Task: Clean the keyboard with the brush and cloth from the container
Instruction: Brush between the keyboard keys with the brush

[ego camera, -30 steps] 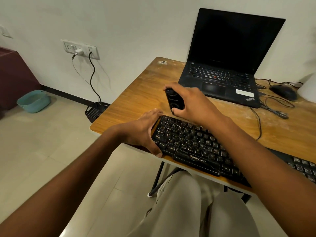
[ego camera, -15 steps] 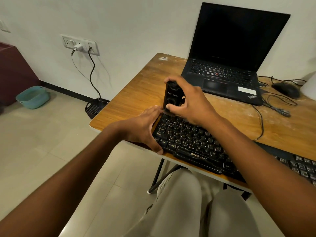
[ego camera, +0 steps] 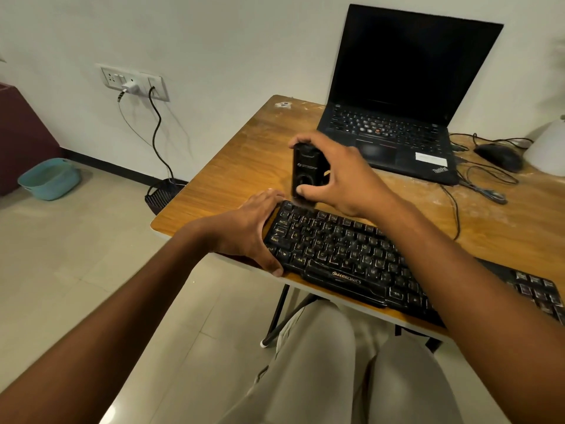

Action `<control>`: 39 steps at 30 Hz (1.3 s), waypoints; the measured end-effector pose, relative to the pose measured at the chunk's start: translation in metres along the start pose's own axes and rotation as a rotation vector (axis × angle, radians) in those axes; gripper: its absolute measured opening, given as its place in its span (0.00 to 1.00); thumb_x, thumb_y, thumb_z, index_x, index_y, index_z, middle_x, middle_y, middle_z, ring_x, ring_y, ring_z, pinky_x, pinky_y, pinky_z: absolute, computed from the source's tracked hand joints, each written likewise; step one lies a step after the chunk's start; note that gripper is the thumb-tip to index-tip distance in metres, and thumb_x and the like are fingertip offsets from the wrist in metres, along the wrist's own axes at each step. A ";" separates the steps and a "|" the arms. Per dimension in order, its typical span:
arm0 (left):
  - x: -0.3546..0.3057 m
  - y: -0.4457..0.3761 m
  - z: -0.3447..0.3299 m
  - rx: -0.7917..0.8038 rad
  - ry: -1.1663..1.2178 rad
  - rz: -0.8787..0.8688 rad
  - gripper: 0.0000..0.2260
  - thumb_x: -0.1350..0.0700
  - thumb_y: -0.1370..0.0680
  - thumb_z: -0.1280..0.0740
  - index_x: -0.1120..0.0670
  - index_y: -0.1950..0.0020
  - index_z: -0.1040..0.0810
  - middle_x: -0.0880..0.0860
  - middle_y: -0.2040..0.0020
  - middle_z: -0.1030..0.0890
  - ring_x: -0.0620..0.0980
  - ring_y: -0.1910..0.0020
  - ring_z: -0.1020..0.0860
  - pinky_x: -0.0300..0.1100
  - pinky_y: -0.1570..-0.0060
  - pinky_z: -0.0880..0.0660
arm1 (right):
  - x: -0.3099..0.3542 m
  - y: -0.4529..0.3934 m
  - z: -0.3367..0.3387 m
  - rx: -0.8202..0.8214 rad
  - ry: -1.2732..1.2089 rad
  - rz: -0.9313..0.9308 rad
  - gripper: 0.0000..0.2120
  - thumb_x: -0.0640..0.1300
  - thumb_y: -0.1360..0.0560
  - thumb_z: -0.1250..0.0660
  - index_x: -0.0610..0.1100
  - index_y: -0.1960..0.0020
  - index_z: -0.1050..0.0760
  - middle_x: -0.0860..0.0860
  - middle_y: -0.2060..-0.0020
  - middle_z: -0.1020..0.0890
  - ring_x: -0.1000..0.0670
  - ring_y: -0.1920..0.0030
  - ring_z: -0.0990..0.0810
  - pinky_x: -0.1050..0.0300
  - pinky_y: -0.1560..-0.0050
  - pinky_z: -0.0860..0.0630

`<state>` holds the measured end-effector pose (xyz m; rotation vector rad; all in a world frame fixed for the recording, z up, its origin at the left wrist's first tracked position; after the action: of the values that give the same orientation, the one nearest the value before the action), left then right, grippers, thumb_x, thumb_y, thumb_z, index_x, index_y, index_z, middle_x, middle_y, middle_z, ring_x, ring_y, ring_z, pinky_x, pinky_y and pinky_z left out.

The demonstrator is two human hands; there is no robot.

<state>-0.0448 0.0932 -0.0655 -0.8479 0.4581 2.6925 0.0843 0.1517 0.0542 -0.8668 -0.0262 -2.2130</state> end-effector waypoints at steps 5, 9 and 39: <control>0.001 -0.002 0.000 -0.010 0.016 -0.009 0.66 0.29 0.46 0.18 0.43 0.18 0.51 0.44 0.19 0.46 0.53 0.19 0.48 0.60 0.20 0.43 | -0.007 0.013 -0.011 0.024 0.019 -0.005 0.34 0.41 0.28 0.22 0.63 0.31 0.33 0.52 0.44 0.23 0.59 0.53 0.23 0.66 0.68 0.22; 0.004 -0.001 -0.003 0.024 0.022 0.005 0.67 0.28 0.46 0.19 0.42 0.17 0.54 0.40 0.18 0.50 0.51 0.18 0.51 0.58 0.20 0.43 | -0.027 0.030 0.016 0.120 0.159 -0.078 0.36 0.41 0.27 0.23 0.64 0.28 0.35 0.53 0.43 0.24 0.53 0.53 0.21 0.60 0.62 0.19; -0.005 0.005 0.002 0.006 0.170 0.033 0.65 0.40 0.45 0.15 0.34 0.18 0.52 0.42 0.25 0.38 0.48 0.27 0.37 0.56 0.25 0.33 | -0.036 0.033 0.005 -0.053 -0.045 -0.093 0.34 0.41 0.27 0.22 0.63 0.30 0.34 0.52 0.41 0.23 0.54 0.51 0.21 0.65 0.66 0.20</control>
<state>-0.0436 0.0881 -0.0595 -1.0814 0.5209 2.6587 0.1262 0.1525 0.0296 -0.9613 -0.0304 -2.2896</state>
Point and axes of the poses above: each hand's wrist, its own y-axis away from the middle knuckle, its own z-axis out of the back of the hand, x = y × z, the point moved 9 cm from there along -y, towards the middle knuckle
